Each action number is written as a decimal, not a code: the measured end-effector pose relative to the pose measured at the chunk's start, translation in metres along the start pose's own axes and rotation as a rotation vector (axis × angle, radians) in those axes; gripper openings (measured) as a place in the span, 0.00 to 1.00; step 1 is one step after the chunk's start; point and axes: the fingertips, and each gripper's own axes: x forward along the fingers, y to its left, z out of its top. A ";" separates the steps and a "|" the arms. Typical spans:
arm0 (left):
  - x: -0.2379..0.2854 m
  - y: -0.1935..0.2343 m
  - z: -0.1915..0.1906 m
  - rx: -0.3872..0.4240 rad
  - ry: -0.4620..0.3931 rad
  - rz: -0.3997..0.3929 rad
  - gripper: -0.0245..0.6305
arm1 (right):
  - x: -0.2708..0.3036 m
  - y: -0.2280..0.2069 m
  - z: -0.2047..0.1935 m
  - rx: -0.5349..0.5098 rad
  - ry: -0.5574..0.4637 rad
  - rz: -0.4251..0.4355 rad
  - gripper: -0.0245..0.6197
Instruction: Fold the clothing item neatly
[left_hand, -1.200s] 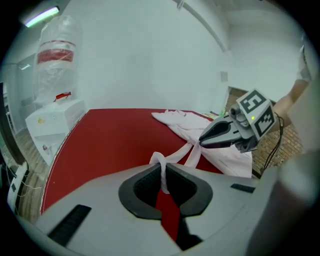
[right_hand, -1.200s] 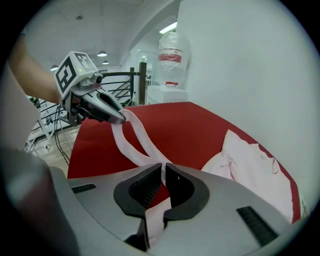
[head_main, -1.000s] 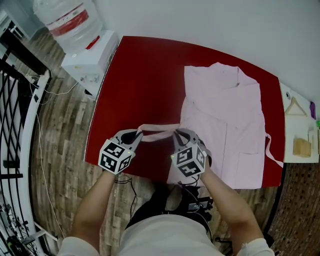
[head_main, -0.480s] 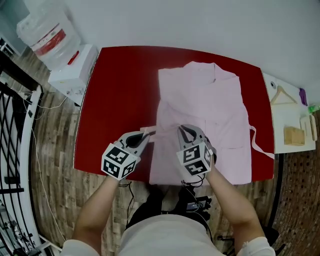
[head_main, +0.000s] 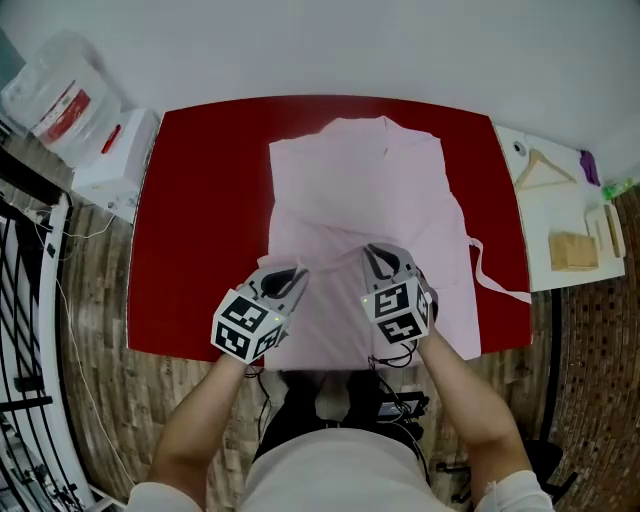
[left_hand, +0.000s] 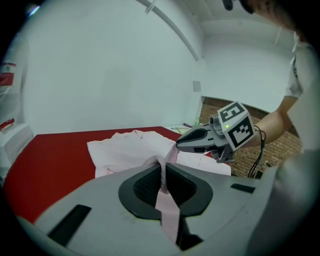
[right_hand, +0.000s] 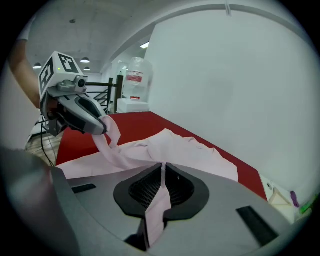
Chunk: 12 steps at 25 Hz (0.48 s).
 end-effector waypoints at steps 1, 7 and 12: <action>0.007 -0.005 0.002 0.001 0.003 -0.005 0.07 | -0.002 -0.007 -0.006 0.008 0.004 -0.007 0.09; 0.050 -0.026 0.004 0.007 0.040 -0.011 0.07 | -0.012 -0.045 -0.046 0.052 0.047 -0.043 0.09; 0.080 -0.033 -0.003 -0.007 0.090 0.006 0.07 | -0.013 -0.069 -0.075 0.082 0.085 -0.062 0.09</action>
